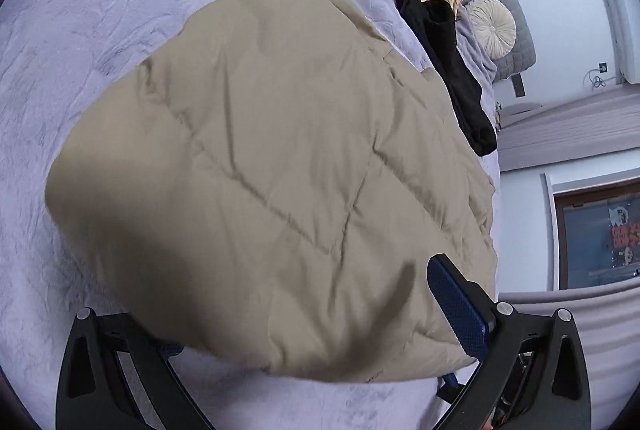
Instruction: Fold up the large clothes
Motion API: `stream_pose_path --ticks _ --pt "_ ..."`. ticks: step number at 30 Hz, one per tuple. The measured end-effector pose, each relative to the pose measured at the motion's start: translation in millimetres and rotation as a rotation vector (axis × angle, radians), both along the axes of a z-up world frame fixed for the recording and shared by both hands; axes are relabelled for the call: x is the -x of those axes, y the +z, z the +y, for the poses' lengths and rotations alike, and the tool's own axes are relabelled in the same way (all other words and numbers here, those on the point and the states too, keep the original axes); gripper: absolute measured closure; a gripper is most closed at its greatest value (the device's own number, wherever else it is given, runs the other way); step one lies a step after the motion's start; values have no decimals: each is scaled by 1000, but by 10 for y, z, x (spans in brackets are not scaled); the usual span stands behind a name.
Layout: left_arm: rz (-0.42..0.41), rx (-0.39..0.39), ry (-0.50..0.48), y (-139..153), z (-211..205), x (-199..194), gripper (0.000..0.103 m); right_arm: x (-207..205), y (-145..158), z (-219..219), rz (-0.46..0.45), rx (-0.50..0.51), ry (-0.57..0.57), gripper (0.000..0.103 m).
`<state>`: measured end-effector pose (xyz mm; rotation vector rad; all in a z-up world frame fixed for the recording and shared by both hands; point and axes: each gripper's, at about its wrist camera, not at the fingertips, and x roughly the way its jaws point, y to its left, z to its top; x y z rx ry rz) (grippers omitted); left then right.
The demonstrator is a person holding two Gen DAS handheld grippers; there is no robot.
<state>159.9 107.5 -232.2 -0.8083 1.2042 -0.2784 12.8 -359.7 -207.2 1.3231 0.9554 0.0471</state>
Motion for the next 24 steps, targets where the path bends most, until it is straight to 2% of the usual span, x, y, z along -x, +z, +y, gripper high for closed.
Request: stream_pose_path --ticks 3,6,7,8,9,10,11,12,13,14,15,16,19,24 --pt "23 -39 -4 -134 -49 -185 0 -200 -54 -37 -33 -31 -15 0" --pt "8 -69 5 -176 -106 -250 0 -425 -138 -25 -44 -38 -18 0" --pt "1 -72 14 -164 -94 -246 5 -481 -156 -15 -44 -33 -16 0" --pt "-9 -77 27 -147 -87 -238 26 -532 -175 -1 -42 -24 -12 0" --pt "-18 -67 26 -131 -53 -231 38 -555 -183 5 -40 -17 -11 0" --pt "-24 -52 25 -111 -34 -228 57 -567 -189 9 -36 -17 -16 0" --pt "-34 -45 29 -78 -3 -220 68 -569 -189 8 -34 -21 -22 0" --pt "-51 -42 23 -27 20 -214 73 -562 -186 4 -32 -28 -29 4" --pt "-75 -46 10 39 18 -206 80 -550 -184 -3 -21 -30 -34 26" --pt "-98 -60 -7 110 11 -194 83 -535 -193 -14 0 -24 -33 44" --pt "-127 -86 -33 201 -13 -172 84 -526 -209 -22 5 -33 -27 58" --pt "-154 -118 -60 287 -50 -156 85 -504 -199 -27 -1 -33 -34 67" --pt "-233 -181 -134 541 -105 -59 85 -459 -84 7 -28 -3 -32 76" --pt "-283 -225 -229 769 -62 196 85 -272 158 90 -66 40 -12 78"
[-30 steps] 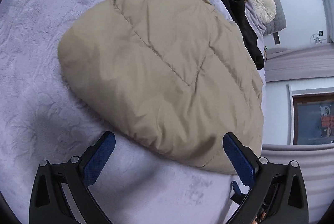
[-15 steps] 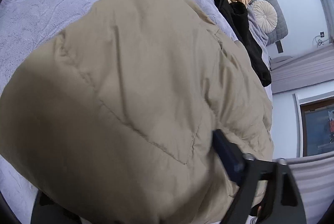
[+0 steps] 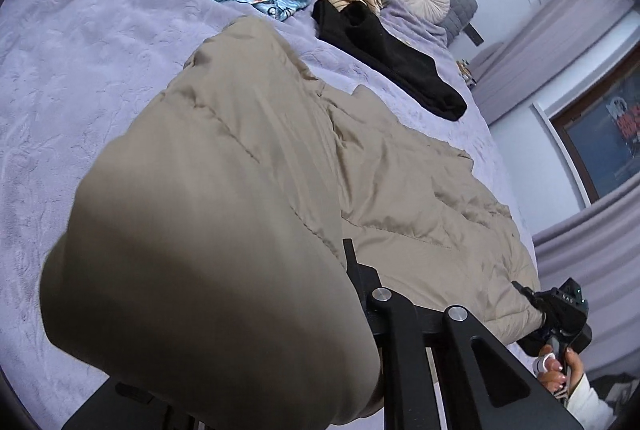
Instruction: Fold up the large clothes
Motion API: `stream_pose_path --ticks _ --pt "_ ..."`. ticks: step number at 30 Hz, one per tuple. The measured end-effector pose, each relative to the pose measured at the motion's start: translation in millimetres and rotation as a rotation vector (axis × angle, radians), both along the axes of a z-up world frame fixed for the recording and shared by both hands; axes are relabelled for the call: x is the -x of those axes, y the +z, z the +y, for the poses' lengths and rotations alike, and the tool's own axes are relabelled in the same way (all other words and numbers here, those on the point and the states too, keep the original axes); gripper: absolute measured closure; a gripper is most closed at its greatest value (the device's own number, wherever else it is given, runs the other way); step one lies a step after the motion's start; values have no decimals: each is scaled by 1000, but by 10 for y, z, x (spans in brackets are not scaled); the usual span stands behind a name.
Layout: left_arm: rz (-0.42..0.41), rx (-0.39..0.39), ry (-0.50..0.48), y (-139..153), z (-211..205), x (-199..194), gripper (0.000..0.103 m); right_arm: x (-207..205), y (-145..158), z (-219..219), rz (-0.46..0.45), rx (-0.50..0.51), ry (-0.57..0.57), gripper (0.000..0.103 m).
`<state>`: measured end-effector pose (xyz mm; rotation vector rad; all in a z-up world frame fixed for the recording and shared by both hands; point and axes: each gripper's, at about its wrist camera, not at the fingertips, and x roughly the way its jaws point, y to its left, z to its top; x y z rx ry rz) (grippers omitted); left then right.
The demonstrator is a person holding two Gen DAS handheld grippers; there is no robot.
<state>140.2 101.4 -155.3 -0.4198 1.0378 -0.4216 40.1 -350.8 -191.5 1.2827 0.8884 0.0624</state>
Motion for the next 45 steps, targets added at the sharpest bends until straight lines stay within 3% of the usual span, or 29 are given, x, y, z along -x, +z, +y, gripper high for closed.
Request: stream_pose_path --ticks 5,15,19,23,28,33,36,38,40,43,45 --pt "38 12 -46 25 163 433 85 390 107 162 17 40 10 78" --pt "213 -3 -17 -170 563 1630 85 1382 26 326 124 -15 10 78" --pt "269 -40 27 -339 607 1887 83 1492 -42 185 154 -46 14 78" --pt "289 -58 73 -300 719 1978 80 1513 -70 145 175 -56 12 76" --pt "288 -138 93 -92 932 2157 80 1422 152 37 234 35 58 61" --pt "277 -201 166 161 1204 2283 80 1568 425 -180 291 138 19 60" --pt "220 -250 217 346 1313 2286 80 1970 559 -294 317 175 -49 60" --pt "193 -240 216 426 1322 2236 80 2246 648 -376 322 226 -94 60" --pt "182 -230 180 440 1229 2146 80 2463 822 -454 303 295 -125 71" --pt "187 -290 102 297 950 2006 80 2326 1075 -341 241 414 -94 74" --pt "250 -334 73 54 826 1936 80 2134 1172 -166 205 474 -5 74"
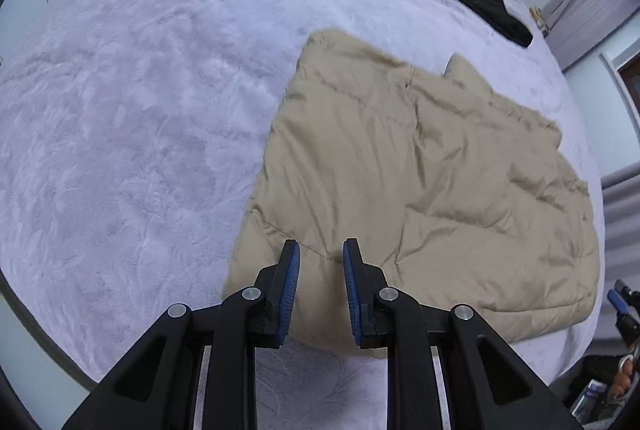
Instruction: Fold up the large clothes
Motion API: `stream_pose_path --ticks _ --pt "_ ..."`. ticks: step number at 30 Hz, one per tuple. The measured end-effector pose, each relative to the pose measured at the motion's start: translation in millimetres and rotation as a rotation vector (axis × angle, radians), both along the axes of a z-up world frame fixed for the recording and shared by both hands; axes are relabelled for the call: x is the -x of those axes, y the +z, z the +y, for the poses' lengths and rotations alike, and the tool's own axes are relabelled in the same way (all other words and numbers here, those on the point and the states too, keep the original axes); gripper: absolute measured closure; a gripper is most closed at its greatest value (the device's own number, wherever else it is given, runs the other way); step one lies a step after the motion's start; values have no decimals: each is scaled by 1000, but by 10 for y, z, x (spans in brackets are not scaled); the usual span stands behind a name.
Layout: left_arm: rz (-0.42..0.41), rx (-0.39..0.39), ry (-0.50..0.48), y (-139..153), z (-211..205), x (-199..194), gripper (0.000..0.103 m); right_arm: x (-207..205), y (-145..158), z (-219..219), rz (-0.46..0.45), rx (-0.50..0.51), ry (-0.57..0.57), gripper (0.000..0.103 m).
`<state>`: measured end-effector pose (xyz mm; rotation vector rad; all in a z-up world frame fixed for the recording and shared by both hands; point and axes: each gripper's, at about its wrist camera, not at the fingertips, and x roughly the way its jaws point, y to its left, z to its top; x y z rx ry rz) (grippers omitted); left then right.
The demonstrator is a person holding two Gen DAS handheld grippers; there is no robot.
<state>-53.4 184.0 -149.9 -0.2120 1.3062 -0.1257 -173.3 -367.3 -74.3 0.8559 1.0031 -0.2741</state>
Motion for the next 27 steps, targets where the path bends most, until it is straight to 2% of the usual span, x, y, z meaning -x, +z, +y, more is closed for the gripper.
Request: stream_pose_path --ticks 3,5,8,10,12,16,23,24,26,27 --pt "101 -34 23 -336 -26 -31 80 -250 -80 324 59 95 155 74" --pt "120 -34 39 -376 -17 -33 80 -361 -266 459 134 124 218 74" --pt "118 -59 38 -282 -32 -30 80 -313 -559 447 209 82 233 74" --pt "103 -80 32 -174 -45 -7 80 -257 -646 379 231 30 215 74" --pt "79 -76 35 -47 -41 27 80 -196 -629 306 227 -3 192 74" --pt "26 -72 34 213 -119 105 80 -240 -531 337 198 -1 199 73" --pt "-22 -101 0 498 -347 243 79 -277 -286 526 148 23 291 73" --pt "-23 -106 -1 522 -380 274 73 -292 -276 567 144 27 313 73" --pt "-34 -127 3 598 -396 340 3 -340 -285 661 140 22 347 72" --pt "-65 -151 11 661 -419 375 0 -360 -292 707 139 18 361 72"
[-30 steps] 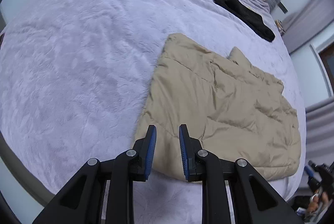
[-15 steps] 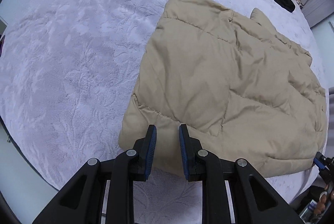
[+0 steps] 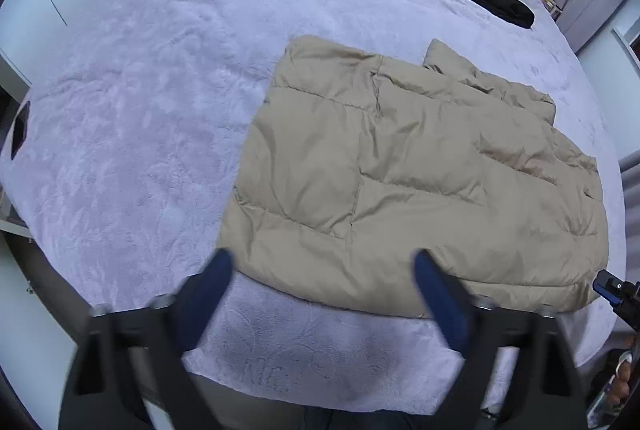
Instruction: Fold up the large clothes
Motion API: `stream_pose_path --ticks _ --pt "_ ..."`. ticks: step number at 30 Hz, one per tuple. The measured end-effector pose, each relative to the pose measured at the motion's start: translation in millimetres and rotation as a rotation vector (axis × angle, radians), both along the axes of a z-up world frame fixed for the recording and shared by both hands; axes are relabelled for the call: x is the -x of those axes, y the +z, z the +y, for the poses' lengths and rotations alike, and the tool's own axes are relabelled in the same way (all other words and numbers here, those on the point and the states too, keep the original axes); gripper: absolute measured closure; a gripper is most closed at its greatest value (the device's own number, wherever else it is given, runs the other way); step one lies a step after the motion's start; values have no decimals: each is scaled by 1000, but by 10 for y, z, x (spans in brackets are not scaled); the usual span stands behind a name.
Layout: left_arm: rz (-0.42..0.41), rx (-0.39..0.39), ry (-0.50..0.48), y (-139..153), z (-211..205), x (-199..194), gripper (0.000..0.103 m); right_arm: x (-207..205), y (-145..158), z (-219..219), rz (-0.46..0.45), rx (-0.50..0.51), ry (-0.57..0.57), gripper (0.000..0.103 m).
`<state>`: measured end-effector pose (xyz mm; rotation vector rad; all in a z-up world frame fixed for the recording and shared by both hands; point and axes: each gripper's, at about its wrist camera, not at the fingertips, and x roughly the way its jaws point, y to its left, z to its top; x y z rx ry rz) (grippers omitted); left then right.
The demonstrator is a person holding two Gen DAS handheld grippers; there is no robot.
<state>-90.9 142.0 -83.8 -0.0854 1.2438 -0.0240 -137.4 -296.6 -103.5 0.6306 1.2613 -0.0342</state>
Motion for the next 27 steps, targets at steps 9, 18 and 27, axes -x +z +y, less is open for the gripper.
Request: stream_pose_path --ticks 9,18,27 --pt "-38 -25 -11 126 119 -188 0 -509 42 594 -66 19 128 65" --pt "29 -14 -88 9 455 -607 0 -1434 -354 1261 -36 107 160 66" --pt "88 24 -116 -254 695 -874 0 -1827 -527 1233 48 160 -4 66"
